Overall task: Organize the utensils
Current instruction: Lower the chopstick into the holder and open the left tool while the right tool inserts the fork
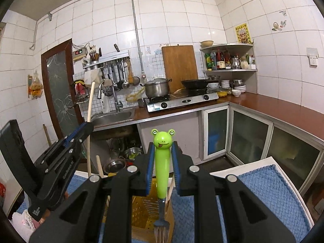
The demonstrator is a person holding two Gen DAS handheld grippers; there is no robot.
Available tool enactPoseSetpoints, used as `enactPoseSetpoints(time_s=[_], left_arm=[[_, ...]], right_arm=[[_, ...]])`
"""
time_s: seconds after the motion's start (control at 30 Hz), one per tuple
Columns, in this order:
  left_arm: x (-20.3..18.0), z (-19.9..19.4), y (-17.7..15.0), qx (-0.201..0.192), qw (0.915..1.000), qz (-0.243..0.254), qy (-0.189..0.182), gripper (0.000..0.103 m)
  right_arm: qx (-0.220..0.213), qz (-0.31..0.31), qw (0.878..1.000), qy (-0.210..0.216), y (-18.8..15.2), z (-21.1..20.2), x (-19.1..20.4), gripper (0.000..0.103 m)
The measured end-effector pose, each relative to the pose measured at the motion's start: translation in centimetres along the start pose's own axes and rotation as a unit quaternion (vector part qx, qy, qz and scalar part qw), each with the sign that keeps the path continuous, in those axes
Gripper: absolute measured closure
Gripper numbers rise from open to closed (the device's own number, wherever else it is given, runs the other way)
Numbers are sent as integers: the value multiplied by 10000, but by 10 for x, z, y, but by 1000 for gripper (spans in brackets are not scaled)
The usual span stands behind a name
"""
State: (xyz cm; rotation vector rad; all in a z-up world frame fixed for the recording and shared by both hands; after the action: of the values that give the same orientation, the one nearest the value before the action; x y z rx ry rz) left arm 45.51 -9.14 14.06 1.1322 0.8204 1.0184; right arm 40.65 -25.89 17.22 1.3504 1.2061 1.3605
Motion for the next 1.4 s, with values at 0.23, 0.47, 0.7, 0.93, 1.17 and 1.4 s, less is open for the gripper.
enactPoseSetpoints(time_s=[0.23,0.47,0.7,0.93,1.17,1.4], left_arm=[[9,-1,-17,193,9997,-114,19,98],[18,0,-28,284,9994,-133,121,98],[17,-4,-36,340,9992,-188,83,98],[11,-21,-53,511,9987,-32,38,98],[17,-32,-60,647,9978,-128,69,98],[15,-43,-75,787,9968,-139,49,98]], right_arm=[[-258,170,9995,34,20,-3,-3,86],[-150,219,9996,53,12,7,0,86],[-8,215,9997,84,0,7,-1,86],[-90,223,9996,137,-3,-2,-1,87],[-393,45,9989,236,38,-9,16,87],[-85,-48,9995,285,11,1,22,87]])
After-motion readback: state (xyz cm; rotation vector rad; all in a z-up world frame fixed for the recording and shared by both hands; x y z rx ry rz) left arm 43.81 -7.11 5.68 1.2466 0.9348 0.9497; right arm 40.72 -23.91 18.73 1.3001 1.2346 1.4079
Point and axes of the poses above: each gripper's, at about its wrist camera, not at the fingertips, and z roughly the way its jaws point, x to its left, y to its top, the point moved 5 cm from there along z, roughly the way its jaws point, and after that the axes turned 14 degrees about -x, right-handed, at the moved point
